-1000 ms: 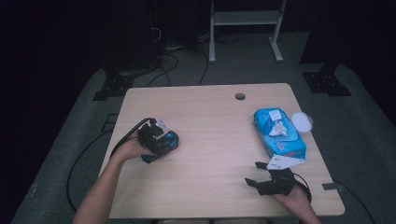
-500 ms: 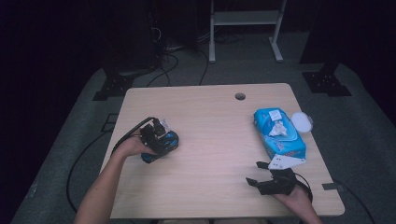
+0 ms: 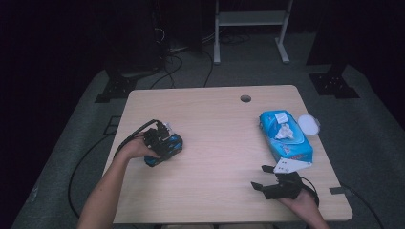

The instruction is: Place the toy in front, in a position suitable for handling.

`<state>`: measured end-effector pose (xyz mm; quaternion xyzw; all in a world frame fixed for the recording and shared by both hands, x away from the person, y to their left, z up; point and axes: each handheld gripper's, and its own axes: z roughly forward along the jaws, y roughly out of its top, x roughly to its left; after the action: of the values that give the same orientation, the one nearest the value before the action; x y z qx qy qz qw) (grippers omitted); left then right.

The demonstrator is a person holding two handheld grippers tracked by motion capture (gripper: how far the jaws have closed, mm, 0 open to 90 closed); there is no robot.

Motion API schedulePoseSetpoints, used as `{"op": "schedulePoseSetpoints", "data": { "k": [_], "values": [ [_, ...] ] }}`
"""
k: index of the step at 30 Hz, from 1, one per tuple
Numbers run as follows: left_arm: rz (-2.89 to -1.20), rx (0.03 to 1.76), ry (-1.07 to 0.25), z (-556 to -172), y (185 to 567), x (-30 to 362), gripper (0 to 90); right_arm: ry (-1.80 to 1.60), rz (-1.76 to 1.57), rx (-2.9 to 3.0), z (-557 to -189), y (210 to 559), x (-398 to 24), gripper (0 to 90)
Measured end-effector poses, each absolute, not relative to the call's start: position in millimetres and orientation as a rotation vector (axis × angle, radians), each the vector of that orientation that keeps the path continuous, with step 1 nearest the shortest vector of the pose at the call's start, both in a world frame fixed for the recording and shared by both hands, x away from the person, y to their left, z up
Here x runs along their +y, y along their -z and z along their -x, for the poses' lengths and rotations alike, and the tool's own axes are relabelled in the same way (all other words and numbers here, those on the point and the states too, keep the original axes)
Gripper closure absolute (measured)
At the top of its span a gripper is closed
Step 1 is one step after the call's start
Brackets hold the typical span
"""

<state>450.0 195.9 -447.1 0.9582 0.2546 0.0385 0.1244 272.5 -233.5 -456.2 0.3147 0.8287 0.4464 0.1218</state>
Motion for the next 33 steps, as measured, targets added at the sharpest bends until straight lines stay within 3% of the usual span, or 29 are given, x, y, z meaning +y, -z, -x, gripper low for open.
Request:
{"op": "schedulePoseSetpoints", "data": {
  "k": [11,15,33],
  "values": [
    [-2.797,0.754,-0.079,-451.3,445.9,199.0,18.2,-1.304,-0.919,2.421,-272.8,456.6,-233.4,23.6],
    [-2.84,0.74,-0.059,-452.3,443.2,192.7,23.0,-1.305,-0.917,2.421,-272.8,456.6,-232.4,23.6],
    [-2.962,0.675,-0.127,-451.8,440.7,180.0,26.3,-1.318,-0.923,2.401,-272.1,454.6,-237.0,23.6]
  ]
}}
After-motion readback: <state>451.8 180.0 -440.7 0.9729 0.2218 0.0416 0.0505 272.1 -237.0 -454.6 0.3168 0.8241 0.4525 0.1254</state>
